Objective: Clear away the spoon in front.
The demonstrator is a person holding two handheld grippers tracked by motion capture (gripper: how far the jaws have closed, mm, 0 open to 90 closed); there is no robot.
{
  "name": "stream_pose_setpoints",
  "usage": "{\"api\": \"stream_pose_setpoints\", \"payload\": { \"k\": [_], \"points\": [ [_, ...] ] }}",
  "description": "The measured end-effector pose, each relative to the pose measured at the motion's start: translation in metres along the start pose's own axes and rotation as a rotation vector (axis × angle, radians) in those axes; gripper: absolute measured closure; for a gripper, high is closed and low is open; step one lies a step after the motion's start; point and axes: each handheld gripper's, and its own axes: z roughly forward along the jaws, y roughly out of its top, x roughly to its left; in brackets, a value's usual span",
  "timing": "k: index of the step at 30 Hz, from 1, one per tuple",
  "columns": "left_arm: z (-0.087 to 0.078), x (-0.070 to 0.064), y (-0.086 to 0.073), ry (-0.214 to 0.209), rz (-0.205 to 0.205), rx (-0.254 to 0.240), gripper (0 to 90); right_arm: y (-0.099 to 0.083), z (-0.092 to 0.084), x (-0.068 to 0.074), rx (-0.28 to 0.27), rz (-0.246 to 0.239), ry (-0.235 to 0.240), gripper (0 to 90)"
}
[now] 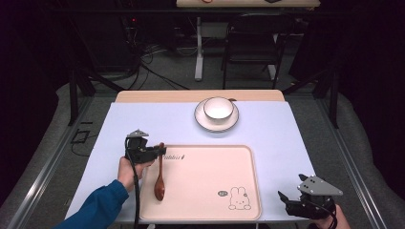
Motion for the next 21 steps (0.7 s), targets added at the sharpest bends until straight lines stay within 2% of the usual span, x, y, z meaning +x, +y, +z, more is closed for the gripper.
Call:
{"api": "stream_pose_setpoints", "payload": {
  "k": [10,15,21],
  "points": [
    [0.014,0.001,0.001,0.032,-0.009,0.030,77.4,0.000,0.000,0.000,0.003,0.000,0.002,14.3],
    [0.021,0.000,0.001,0.056,0.001,0.047,77.2,0.000,0.000,0.000,0.002,0.000,0.003,14.3],
    [0.029,0.000,0.002,0.059,0.011,0.072,77.0,0.000,0.001,0.000,0.005,0.003,0.003,14.3]
  ]
}}
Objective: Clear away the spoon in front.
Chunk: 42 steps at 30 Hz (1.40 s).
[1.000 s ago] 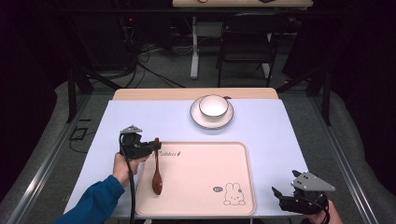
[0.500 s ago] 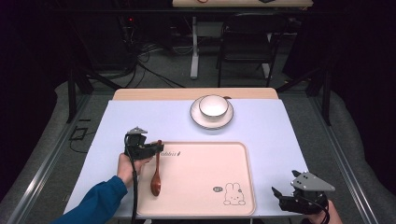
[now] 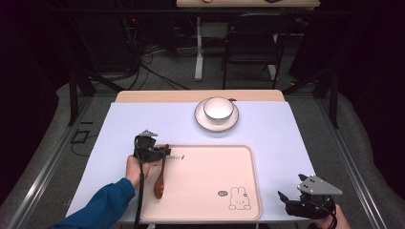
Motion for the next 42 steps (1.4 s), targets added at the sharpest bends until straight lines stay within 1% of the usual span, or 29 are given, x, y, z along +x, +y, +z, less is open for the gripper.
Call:
{"api": "stream_pose_setpoints", "payload": {
  "k": [3,6,8,14,16,17,18,21,22,24,25,27,29,30,32,33,34,36,39,42],
  "points": [
    [0.003,-0.001,0.001,0.012,0.004,0.010,76.8,0.000,0.000,0.000,-0.001,0.000,0.000,14.3],
    [0.006,-0.003,0.001,0.049,0.029,0.004,76.5,0.000,0.000,0.000,0.000,0.000,0.000,14.3],
    [0.009,-0.004,0.001,0.057,0.043,0.017,76.5,0.000,0.000,0.000,0.001,0.003,-0.001,14.3],
    [0.017,-0.007,0.001,0.085,0.064,0.038,76.4,0.000,0.000,0.000,0.002,0.003,0.000,14.3],
    [0.020,-0.007,0.001,0.089,0.064,0.047,76.3,0.000,0.000,0.000,0.003,0.001,0.000,14.3],
    [0.021,-0.007,0.001,0.087,0.070,0.050,76.2,0.000,0.000,0.000,0.003,0.001,0.000,14.3],
    [0.021,-0.008,0.001,0.097,0.073,0.042,76.0,0.000,0.000,0.000,0.003,0.002,0.000,14.3],
    [0.022,-0.009,0.001,0.099,0.084,0.041,75.3,0.000,0.000,0.000,0.002,0.004,-0.001,14.3],
    [0.023,-0.010,0.001,0.104,0.085,0.038,73.4,0.000,0.000,0.000,0.002,0.001,-0.001,14.3],
    [0.023,-0.011,0.001,0.095,0.086,0.042,69.7,0.000,0.000,0.000,0.002,0.003,-0.001,14.3],
    [0.023,-0.011,0.001,0.103,0.090,0.040,66.8,0.000,0.000,0.000,0.002,0.002,-0.001,14.3],
    [0.022,-0.011,0.001,0.104,0.091,0.043,58.1,0.000,0.000,0.000,0.001,0.002,-0.001,14.3],
    [0.021,-0.012,0.002,0.103,0.089,0.042,53.0,0.000,0.000,0.000,0.001,0.003,-0.002,14.3],
    [0.019,-0.013,0.002,0.112,0.095,0.038,47.9,0.000,0.000,0.000,0.001,0.003,-0.003,14.3],
    [0.015,-0.015,0.003,0.105,0.106,0.030,43.1,0.000,0.000,0.000,0.000,0.003,-0.003,14.3],
    [0.012,-0.017,0.004,0.116,0.121,0.015,39.7,0.000,0.000,0.000,0.000,0.003,-0.003,14.3],
    [0.009,-0.018,0.005,0.114,0.132,0.008,36.4,0.000,0.000,0.000,0.001,0.003,-0.003,14.3],
    [0.002,-0.021,0.007,0.106,0.151,-0.012,33.0,0.000,0.000,0.000,-0.001,0.001,-0.003,14.3],
    [-0.008,-0.026,0.010,0.106,0.196,-0.036,28.1,0.000,0.000,0.000,-0.001,0.001,-0.003,14.3],
    [-0.019,-0.033,0.013,0.110,0.224,-0.067,22.7,0.000,0.000,0.000,0.000,0.001,-0.003,14.4]
  ]
}}
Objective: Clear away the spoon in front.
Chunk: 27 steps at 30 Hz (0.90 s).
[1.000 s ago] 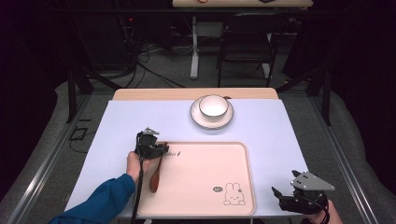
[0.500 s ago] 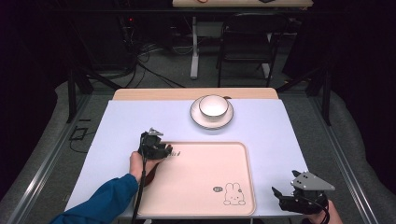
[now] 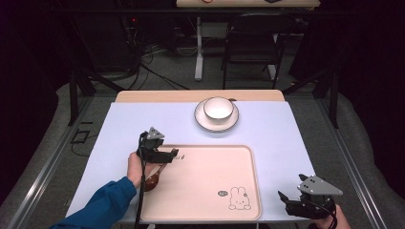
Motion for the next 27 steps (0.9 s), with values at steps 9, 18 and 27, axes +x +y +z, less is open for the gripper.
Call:
{"api": "stream_pose_setpoints", "payload": {
  "k": [9,18,27],
  "points": [
    [-0.043,-0.013,0.006,0.018,0.077,-0.077,14.7,0.000,0.000,0.000,0.001,0.000,-0.001,14.3],
    [-0.079,-0.017,-0.003,0.050,0.098,-0.106,11.4,0.000,0.000,0.000,0.003,-0.001,-0.001,14.3],
    [-0.097,-0.022,-0.020,0.091,0.123,-0.109,10.2,0.000,0.000,0.000,0.004,-0.004,-0.003,14.3]
  ]
}}
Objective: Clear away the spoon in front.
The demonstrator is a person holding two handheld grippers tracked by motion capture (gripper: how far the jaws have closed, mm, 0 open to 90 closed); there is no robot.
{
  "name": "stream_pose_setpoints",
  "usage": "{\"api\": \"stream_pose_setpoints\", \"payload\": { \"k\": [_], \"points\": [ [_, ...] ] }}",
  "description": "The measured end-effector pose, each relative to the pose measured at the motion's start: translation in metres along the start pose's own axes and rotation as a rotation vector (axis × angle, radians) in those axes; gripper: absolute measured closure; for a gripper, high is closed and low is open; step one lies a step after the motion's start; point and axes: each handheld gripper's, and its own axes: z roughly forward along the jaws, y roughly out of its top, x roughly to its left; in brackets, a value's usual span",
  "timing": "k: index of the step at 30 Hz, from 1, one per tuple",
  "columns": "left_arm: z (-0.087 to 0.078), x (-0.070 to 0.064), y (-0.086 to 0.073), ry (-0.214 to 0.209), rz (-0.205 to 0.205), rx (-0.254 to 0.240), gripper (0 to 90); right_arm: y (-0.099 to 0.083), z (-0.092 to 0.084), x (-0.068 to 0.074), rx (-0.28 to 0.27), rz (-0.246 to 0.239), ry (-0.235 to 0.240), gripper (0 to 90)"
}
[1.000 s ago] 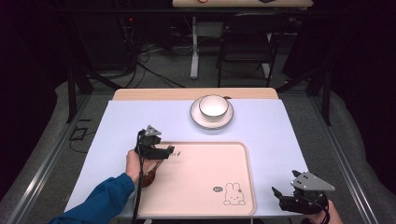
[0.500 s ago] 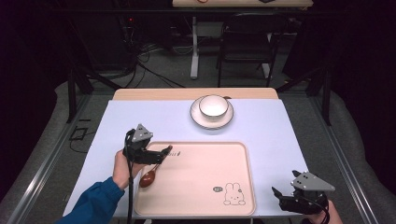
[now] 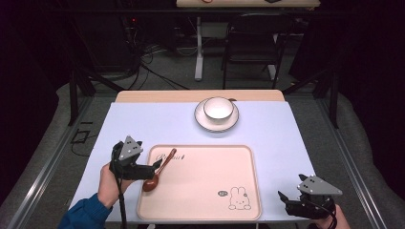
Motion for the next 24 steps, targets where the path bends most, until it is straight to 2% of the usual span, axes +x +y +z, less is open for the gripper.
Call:
{"api": "stream_pose_setpoints", "payload": {
  "k": [11,18,24],
  "points": [
    [-0.012,-0.005,-0.031,0.042,-0.024,0.025,10.1,0.000,0.000,0.000,0.000,0.000,0.000,14.3],
    [-0.014,0.000,-0.039,0.070,-0.045,0.021,9.8,0.000,0.000,0.000,0.001,0.001,-0.001,14.3],
    [-0.011,0.009,-0.044,0.131,-0.064,0.038,9.3,0.000,0.000,0.000,0.000,0.002,-0.001,14.3]
  ]
}}
